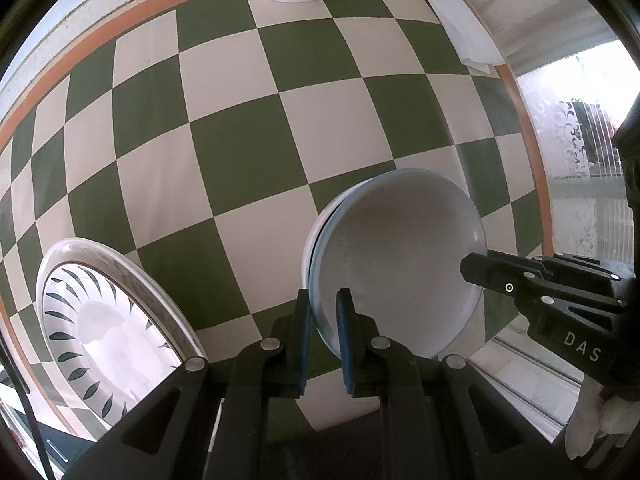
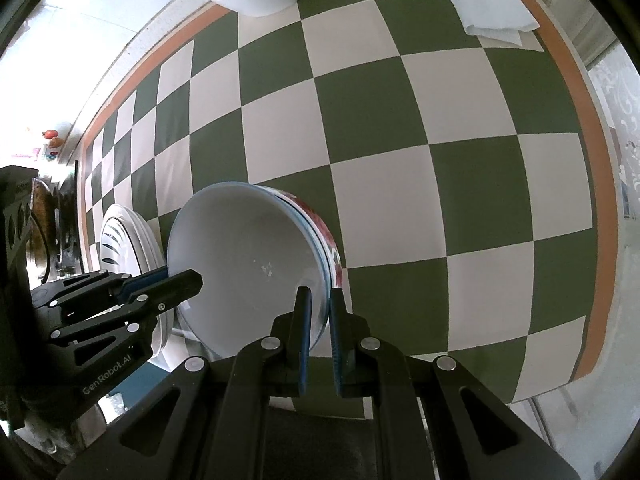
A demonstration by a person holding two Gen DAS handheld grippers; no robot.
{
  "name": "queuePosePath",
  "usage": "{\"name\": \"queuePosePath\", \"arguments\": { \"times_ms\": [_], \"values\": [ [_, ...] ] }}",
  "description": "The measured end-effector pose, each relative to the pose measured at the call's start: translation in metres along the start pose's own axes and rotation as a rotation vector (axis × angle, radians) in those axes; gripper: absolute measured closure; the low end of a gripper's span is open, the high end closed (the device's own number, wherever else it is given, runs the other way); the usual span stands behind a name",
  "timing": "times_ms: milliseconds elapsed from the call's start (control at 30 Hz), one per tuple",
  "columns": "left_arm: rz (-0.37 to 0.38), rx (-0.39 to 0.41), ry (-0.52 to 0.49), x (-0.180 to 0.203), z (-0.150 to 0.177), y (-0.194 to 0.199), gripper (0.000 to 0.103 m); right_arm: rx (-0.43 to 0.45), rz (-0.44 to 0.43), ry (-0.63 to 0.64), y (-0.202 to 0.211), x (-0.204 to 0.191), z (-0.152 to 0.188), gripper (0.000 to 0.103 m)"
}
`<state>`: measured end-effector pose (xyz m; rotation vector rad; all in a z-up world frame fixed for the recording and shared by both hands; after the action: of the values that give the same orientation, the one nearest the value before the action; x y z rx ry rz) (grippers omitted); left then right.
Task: Organize plates and bowls
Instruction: 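Carry the blue-dot bowl with both grippers into the red-flower bowl, open, then close both grippers on the rim of the black-rimmed white bowl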
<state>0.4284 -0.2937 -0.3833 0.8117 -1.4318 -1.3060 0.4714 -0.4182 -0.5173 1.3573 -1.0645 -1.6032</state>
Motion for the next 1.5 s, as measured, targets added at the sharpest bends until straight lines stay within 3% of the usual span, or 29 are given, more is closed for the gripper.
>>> {"name": "queuePosePath", "arguments": {
  "times_ms": [233, 367, 533, 600, 633, 733, 800, 967, 1100, 1333, 1400, 1433, 1500],
  "values": [
    [-0.010, 0.017, -0.006, 0.000, 0.002, 0.011, 0.093, -0.018, -0.018, 0.002, 0.001, 0.002, -0.001, 0.092],
    [-0.004, 0.068, -0.007, 0.002, -0.002, 0.036, 0.092, -0.016, -0.029, 0.014, 0.013, 0.004, -0.003, 0.092],
    [-0.004, 0.150, 0.014, 0.002, -0.028, 0.076, 0.091, 0.052, -0.071, 0.017, 0.048, 0.005, -0.021, 0.092],
    [-0.006, 0.169, 0.023, -0.002, -0.046, 0.084, 0.084, 0.089, -0.098, 0.015, 0.061, 0.004, -0.037, 0.092],
    [-0.012, 0.177, 0.036, -0.006, -0.057, 0.086, 0.083, 0.105, -0.109, 0.012, 0.067, 0.004, -0.047, 0.089],
    [-0.008, 0.198, 0.096, -0.024, -0.096, 0.089, 0.081, 0.151, -0.122, 0.003, 0.075, 0.005, -0.080, 0.065],
    [0.014, 0.203, 0.144, -0.040, -0.122, 0.088, 0.081, 0.191, -0.148, -0.011, 0.079, 0.006, -0.107, 0.060],
    [0.018, 0.203, 0.235, -0.071, -0.186, 0.075, 0.081, 0.228, -0.178, -0.050, 0.068, 0.009, -0.174, 0.060],
    [0.090, 0.169, 0.297, -0.091, -0.222, 0.055, 0.081, 0.227, -0.212, -0.116, 0.048, 0.015, -0.220, 0.060],
    [0.064, 0.116, 0.251, -0.089, -0.259, 0.022, 0.081, 0.184, -0.204, -0.155, 0.010, 0.010, -0.270, 0.060],
    [0.050, 0.121, 0.224, -0.086, -0.264, 0.016, 0.084, 0.166, -0.197, -0.155, -0.002, 0.008, -0.277, 0.069],
    [0.049, 0.126, 0.214, -0.085, -0.265, 0.014, 0.086, 0.162, -0.185, -0.154, -0.006, 0.008, -0.279, 0.087],
    [0.031, 0.138, 0.196, -0.081, -0.266, 0.014, 0.086, 0.168, -0.181, -0.152, -0.008, 0.007, -0.278, 0.087]
  ]
}}
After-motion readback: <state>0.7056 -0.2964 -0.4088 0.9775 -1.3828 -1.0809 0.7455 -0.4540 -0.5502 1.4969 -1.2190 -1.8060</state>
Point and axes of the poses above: each gripper's, at about its wrist camera, not at the fingertips, and y roughly against the way its jaws point, x to its right, z to its underside, the point moved 2 cm from there along -y, roughly the way its jaws point, and after that the axes turned 1 degree about z, right-handed, at the moved point
